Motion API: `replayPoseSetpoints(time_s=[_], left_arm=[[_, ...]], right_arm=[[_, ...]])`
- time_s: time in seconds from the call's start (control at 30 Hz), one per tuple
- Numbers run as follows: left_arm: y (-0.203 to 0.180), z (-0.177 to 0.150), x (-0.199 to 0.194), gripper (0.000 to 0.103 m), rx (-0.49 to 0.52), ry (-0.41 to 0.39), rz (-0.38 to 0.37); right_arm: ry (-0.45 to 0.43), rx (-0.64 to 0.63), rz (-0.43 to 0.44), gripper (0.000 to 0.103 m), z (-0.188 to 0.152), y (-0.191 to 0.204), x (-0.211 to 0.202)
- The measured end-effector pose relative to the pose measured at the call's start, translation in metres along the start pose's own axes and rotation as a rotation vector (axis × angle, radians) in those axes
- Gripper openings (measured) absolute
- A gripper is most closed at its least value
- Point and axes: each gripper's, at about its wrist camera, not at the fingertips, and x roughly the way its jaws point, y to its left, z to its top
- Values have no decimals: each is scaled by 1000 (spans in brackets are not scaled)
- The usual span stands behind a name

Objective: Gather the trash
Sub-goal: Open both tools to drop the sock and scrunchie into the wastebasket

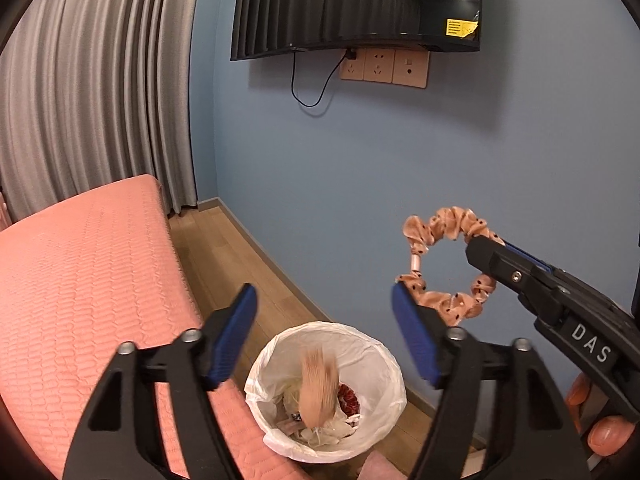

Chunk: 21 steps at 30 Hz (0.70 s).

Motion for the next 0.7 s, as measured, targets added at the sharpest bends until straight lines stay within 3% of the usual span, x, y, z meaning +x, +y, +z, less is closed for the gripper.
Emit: replayPoseSetpoints(time_s=[0.23,0.7], left_arm=[[7,-2,7,75,-26,0,42],[28,-5,-2,80,-67,-14,126]], right_arm=[[24,2,0,13,-4,2,14],[53,-26,16,30,-6,25,34]])
